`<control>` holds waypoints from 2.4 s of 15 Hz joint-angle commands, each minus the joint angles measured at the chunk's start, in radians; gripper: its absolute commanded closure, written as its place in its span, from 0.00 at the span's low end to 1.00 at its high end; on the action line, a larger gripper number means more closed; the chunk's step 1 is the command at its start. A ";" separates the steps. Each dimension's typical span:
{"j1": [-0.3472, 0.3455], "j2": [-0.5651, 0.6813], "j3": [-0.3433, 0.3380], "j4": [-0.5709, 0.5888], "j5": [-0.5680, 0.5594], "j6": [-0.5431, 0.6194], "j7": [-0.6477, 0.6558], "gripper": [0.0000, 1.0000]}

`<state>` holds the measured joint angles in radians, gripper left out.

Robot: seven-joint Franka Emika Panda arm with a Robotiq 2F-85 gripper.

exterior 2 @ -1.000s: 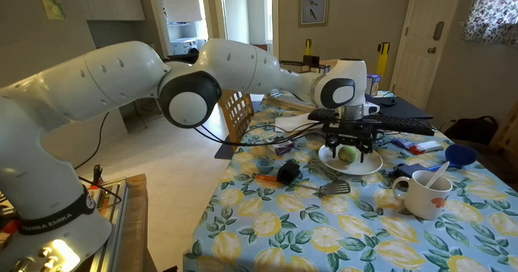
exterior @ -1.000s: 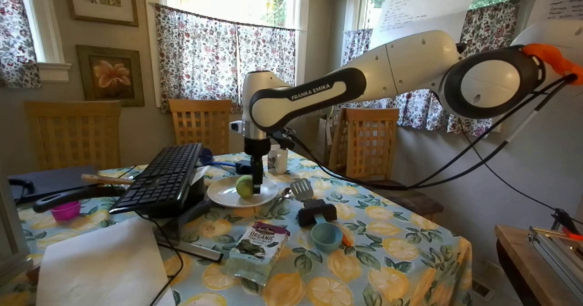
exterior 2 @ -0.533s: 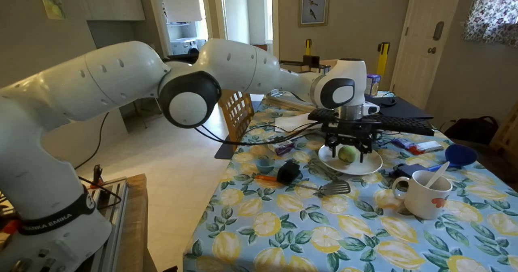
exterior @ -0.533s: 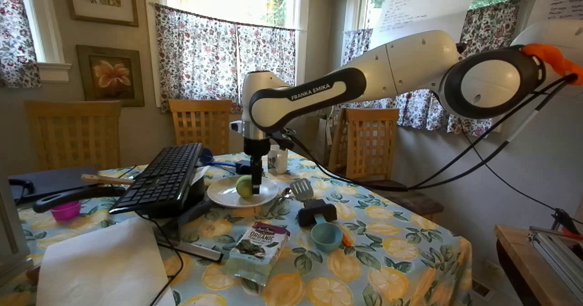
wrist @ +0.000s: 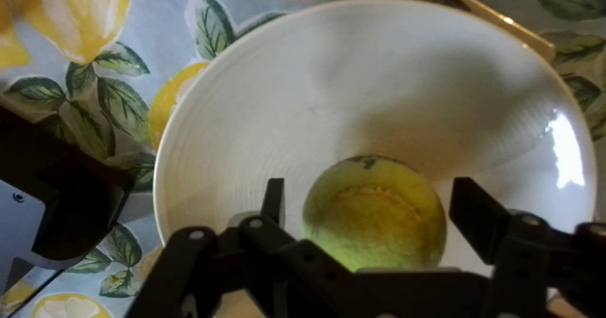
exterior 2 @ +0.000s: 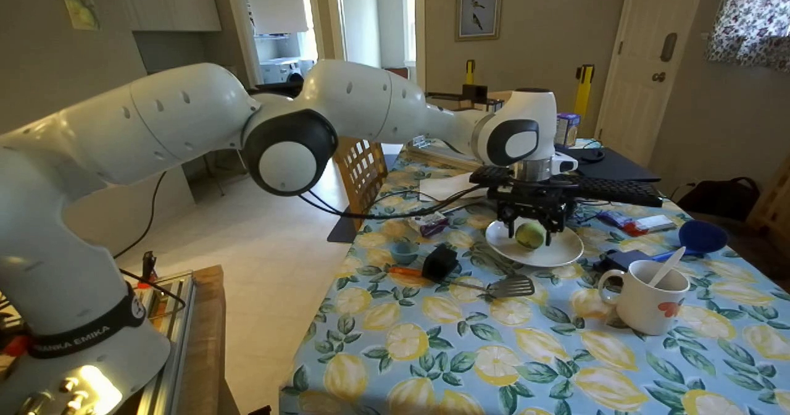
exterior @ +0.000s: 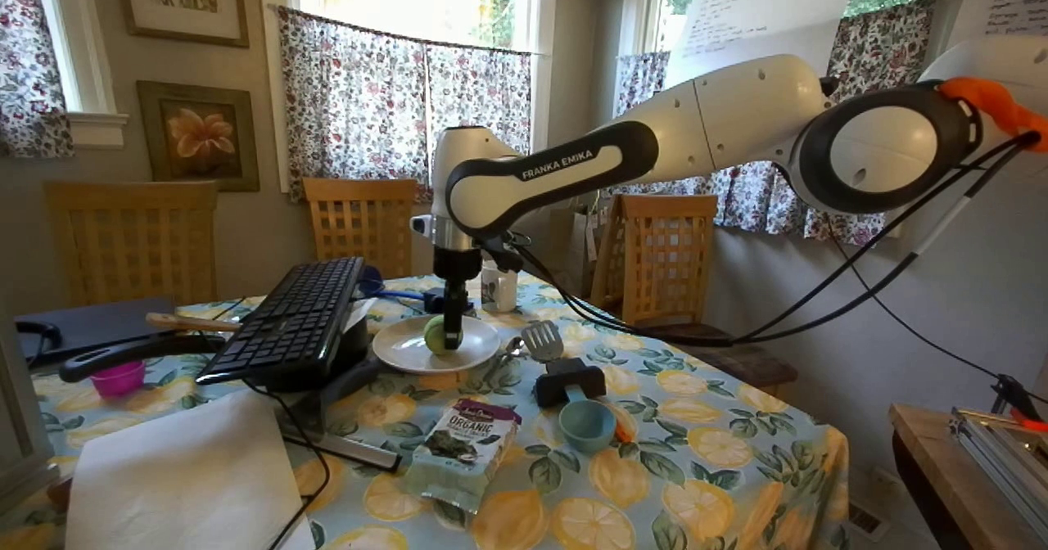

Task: Pick up the light green ball and put it inside the small light blue bowl

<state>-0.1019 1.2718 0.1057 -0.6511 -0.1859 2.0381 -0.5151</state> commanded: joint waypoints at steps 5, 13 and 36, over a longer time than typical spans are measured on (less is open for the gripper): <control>-0.003 0.000 0.009 -0.002 0.008 0.000 0.006 0.58; -0.020 -0.226 0.087 -0.206 0.011 -0.126 -0.157 0.59; 0.110 -0.653 0.015 -0.908 0.031 0.121 0.154 0.59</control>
<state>-0.0054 0.7576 0.1322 -1.3649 -0.1637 2.1075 -0.3820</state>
